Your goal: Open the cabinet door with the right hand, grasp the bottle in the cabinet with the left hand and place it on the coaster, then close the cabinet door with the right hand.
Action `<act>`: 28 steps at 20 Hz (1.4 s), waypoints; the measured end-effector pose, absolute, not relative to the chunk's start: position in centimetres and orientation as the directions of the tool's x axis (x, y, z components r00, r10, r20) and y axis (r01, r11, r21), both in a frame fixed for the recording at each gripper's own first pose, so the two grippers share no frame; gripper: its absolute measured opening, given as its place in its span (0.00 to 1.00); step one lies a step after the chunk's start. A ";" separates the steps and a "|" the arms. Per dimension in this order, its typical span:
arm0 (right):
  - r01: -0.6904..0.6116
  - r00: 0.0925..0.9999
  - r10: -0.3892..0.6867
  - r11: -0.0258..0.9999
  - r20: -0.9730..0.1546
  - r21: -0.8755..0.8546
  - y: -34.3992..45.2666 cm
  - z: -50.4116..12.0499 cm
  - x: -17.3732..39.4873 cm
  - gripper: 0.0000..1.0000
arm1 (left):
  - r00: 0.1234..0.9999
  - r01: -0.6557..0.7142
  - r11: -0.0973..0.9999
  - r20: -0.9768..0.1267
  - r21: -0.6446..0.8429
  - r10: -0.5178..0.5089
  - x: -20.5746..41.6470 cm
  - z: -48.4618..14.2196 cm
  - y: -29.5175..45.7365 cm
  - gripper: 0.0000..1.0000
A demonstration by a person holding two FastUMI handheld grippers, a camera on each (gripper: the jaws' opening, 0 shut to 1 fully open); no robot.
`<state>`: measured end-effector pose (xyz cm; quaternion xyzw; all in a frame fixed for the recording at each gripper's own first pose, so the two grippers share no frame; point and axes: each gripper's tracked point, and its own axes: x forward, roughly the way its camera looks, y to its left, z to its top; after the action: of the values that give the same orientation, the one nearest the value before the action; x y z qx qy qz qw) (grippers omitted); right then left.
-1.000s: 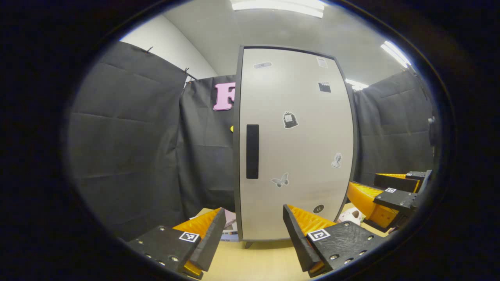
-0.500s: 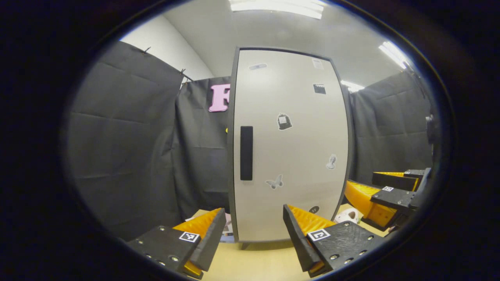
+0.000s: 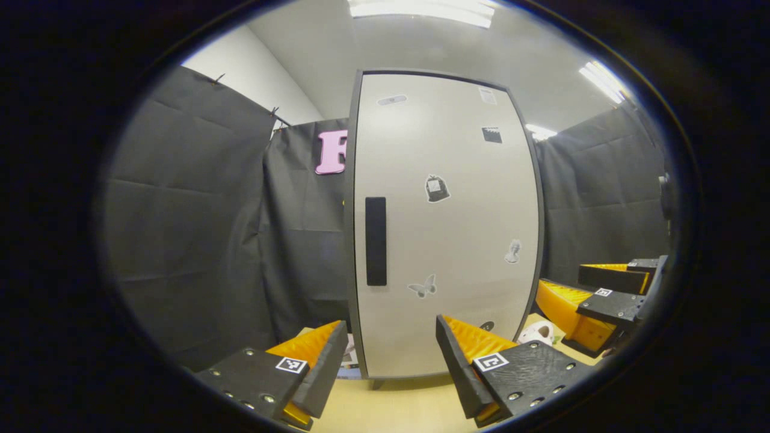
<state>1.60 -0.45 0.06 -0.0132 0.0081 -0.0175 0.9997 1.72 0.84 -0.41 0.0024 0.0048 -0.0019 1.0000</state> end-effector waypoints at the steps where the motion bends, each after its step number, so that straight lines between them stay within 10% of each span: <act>1: 0.033 0.999 -0.034 0.999 -0.015 -0.023 -0.3 0.2 1.8 0.95 | 1.000 0.007 1.000 -0.009 0.009 -0.007 1.9 -0.4 0.8 0.84; 20: -0.205 0.979 0.205 0.979 -0.003 -0.015 16.3 2.9 12.5 0.95 | 0.988 -0.089 0.996 -0.129 0.015 0.090 -8.8 -8.6 10.5 0.84; 28: -0.223 0.974 0.221 0.974 -0.051 -0.035 20.7 2.5 17.4 0.70 | 0.998 -0.048 0.999 -0.039 0.004 0.048 -11.1 -6.8 11.1 0.84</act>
<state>17.44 20.69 2.52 -0.0202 0.0232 0.1118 0.9933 -11.10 11.12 -6.82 0.0016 0.0196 0.0240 0.9995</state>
